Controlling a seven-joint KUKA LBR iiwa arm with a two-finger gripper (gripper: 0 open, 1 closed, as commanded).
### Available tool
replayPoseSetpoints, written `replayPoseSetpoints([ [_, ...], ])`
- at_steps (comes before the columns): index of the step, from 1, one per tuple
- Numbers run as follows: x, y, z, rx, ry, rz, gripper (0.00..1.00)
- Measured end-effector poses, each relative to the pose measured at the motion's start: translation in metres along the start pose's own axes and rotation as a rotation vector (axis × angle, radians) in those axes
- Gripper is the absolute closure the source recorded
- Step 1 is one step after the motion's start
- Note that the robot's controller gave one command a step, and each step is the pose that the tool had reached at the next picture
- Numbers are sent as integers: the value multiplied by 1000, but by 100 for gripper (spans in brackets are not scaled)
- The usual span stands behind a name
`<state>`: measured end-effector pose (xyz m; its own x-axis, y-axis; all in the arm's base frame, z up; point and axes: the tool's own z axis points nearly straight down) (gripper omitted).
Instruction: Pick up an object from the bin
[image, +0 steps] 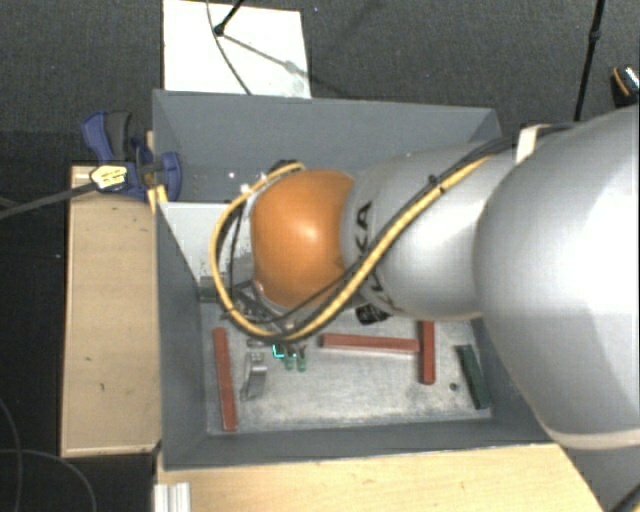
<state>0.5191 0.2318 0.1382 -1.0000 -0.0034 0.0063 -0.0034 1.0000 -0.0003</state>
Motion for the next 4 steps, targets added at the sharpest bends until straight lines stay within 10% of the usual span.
replayPoseSetpoints([
  [1,-33,-73,29,3,-4,157,0],
  [2,-50,-135,36,3,-4,64,0],
  [3,-46,-182,69,1,-5,94,0],
  [4,-47,-179,67,-2,-9,95,100],
])
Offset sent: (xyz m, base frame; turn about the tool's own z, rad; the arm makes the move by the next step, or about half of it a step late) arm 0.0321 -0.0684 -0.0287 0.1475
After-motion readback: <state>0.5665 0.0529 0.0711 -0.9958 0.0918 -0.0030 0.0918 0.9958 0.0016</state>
